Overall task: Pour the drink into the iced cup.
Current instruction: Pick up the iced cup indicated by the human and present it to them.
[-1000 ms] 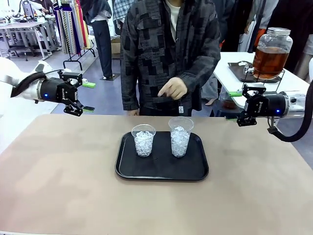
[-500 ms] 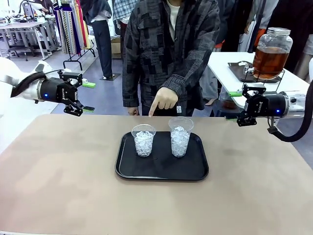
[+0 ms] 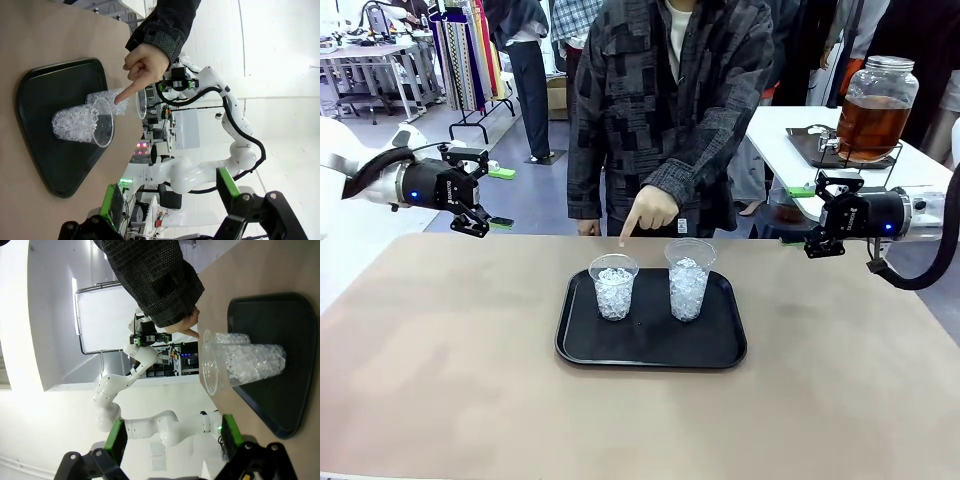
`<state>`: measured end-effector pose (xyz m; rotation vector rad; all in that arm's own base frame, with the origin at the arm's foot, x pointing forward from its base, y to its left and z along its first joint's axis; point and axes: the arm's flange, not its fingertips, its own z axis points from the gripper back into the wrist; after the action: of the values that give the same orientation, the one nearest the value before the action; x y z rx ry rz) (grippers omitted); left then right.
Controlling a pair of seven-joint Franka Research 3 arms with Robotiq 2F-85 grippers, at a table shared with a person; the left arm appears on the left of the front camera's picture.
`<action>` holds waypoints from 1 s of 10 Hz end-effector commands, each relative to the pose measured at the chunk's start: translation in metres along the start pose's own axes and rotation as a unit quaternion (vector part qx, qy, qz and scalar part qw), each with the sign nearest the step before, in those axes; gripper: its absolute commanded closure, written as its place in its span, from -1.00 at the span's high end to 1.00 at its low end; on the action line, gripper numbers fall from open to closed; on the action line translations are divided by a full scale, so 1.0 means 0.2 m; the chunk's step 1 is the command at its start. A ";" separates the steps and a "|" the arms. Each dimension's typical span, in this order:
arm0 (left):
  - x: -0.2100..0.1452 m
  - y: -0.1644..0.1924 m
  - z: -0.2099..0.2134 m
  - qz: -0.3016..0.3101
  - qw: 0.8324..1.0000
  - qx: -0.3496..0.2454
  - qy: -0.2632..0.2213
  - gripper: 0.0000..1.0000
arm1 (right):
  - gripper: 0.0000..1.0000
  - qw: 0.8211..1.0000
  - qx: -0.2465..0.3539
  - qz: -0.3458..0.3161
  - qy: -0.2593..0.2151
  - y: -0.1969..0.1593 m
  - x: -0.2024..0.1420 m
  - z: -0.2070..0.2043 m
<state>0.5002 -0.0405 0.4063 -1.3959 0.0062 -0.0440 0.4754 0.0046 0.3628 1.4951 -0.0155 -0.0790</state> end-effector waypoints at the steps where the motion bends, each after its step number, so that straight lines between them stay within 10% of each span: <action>1: -0.01 -0.01 0.00 -0.007 1.000 -0.004 0.004 1.00 | 1.00 1.000 0.000 0.002 -0.001 0.01 0.00 0.00; 3: 0.00 0.00 0.00 0.000 1.000 0.000 0.000 1.00 | 1.00 1.000 0.000 0.002 -0.001 0.01 0.00 0.00; 7: -0.06 0.05 -0.03 -0.280 0.959 0.000 -0.049 1.00 | 1.00 1.000 0.000 0.002 -0.001 0.01 0.00 0.00; 10: -0.10 0.10 -0.04 -0.369 0.927 0.003 -0.067 1.00 | 1.00 1.000 0.000 0.002 -0.001 0.01 0.00 0.00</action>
<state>0.4883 -0.0401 0.3890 -1.3178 -0.5824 -0.5602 0.4754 0.0045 0.3626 1.4951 -0.0153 -0.0795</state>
